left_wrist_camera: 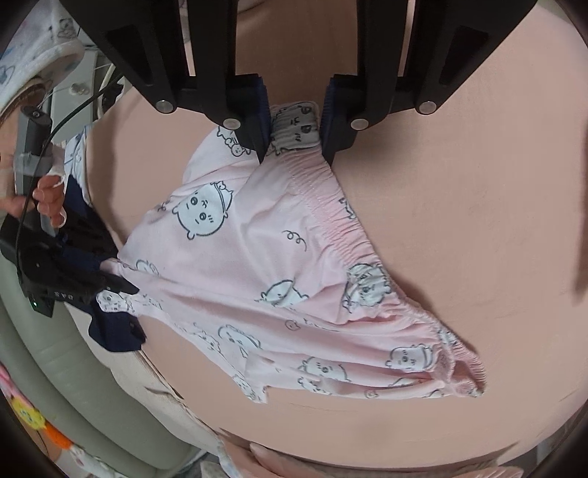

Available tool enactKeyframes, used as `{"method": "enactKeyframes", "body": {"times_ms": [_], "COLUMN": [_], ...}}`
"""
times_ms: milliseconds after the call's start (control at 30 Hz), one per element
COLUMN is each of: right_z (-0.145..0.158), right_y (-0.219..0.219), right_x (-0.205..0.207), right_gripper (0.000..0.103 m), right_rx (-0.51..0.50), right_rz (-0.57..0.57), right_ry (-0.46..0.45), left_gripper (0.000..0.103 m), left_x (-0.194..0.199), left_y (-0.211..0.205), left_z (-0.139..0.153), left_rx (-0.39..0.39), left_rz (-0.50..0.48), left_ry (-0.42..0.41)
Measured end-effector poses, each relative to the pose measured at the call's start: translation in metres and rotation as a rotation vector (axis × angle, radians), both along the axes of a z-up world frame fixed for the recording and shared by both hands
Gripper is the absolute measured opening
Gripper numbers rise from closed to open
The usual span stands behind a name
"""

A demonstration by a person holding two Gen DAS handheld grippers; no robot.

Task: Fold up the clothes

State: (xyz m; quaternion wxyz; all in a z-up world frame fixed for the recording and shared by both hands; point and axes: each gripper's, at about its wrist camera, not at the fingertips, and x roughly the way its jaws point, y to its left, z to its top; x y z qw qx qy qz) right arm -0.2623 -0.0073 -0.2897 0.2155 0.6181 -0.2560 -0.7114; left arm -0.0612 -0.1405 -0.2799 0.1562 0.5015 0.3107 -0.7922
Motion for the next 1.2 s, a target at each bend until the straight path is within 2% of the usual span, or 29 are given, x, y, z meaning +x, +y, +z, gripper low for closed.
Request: {"method": "enactKeyframes", "body": {"times_ms": [300,533,833,1000,1200], "right_z": [0.031,0.047,0.051,0.048,0.04], "right_y": [-0.014,-0.031,-0.047,-0.039,-0.05], "right_x": [-0.005,0.021,0.045,0.069,0.086], "right_gripper": [0.019,0.019,0.019,0.019,0.019], "right_rx": [0.014,0.049,0.146,0.155,0.167], "right_rz": [0.043,0.092,0.172,0.195,0.219], "right_ry": [0.058,0.071,0.06,0.034,0.018], "left_gripper": [0.02,0.02,0.02,0.02,0.02], "left_x": [0.01,0.027,0.052,0.064,0.078], "left_y": [-0.006,-0.018,-0.029,-0.039,-0.048], "left_z": [0.013,0.022,0.028,0.029,0.033], "left_rx": [-0.022,-0.042,-0.06,-0.064,-0.074], "left_rz": [0.033,0.064,0.101,0.131,0.15], "left_ry": [0.019,0.029,0.025,0.019,0.023]}}
